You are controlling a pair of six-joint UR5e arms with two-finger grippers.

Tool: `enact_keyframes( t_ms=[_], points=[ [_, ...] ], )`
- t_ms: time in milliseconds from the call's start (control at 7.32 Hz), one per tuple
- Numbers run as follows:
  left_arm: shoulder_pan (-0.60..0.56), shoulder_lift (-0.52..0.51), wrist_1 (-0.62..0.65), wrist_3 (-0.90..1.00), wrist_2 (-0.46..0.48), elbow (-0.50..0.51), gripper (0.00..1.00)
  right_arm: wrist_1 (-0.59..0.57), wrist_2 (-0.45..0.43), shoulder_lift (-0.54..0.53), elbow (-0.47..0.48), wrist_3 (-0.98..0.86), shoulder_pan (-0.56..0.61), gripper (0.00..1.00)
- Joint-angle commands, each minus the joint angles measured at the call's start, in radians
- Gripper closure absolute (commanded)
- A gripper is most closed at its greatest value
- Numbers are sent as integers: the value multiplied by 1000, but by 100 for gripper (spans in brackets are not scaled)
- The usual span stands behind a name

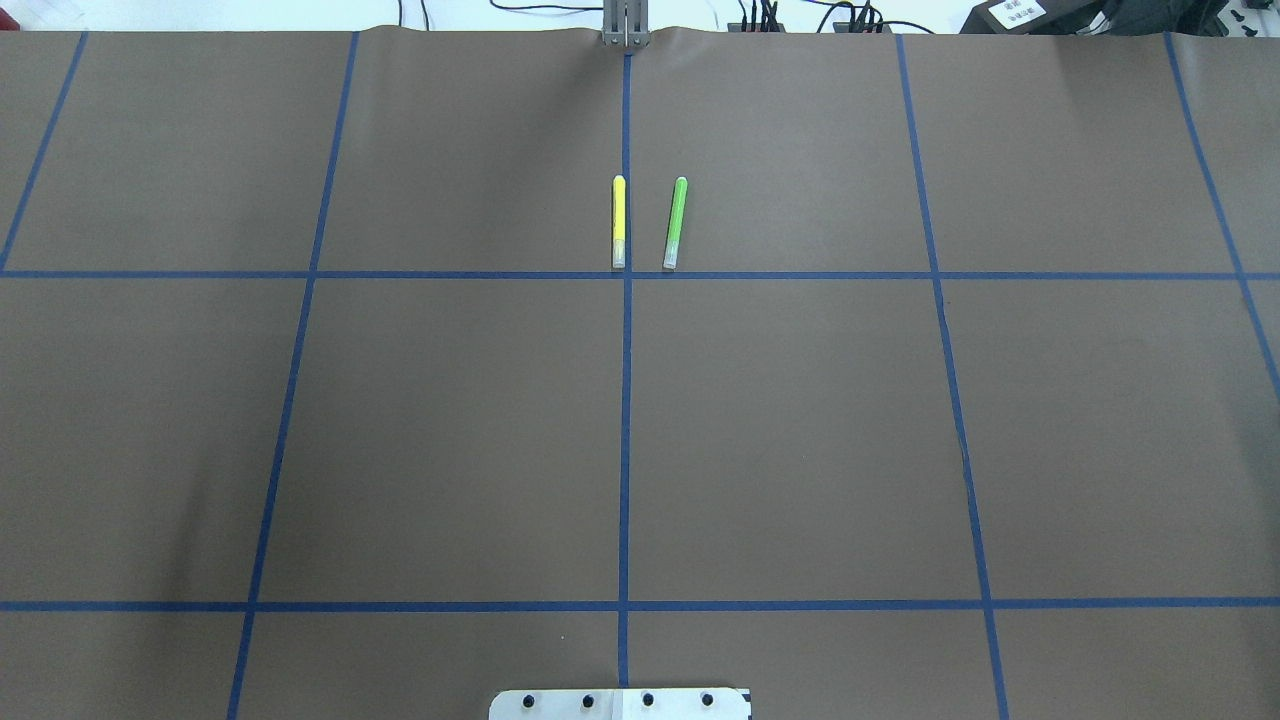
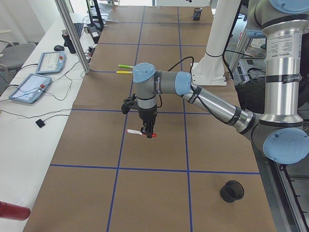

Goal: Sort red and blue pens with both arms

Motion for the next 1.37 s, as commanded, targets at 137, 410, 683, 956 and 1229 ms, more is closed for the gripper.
enact_keyframes(
  t_ms=[137, 410, 683, 956, 1229],
  points=[
    [-11, 109, 1, 5, 2, 13, 100, 260, 6, 90, 12, 250, 1, 1],
    [-49, 175, -5, 8, 2, 42, 100, 507, 8, 105, 9, 501, -1, 1],
    [-121, 196, -1, 50, 0, 114, 100, 663, 22, 160, -9, 664, -12, 1],
    [-184, 332, 4, 86, -1, 114, 100, 731, 32, 252, -23, 784, -51, 1],
    [-221, 378, 117, 85, -68, 133, 100, 801, 113, 323, -32, 890, -108, 1]
  ],
)
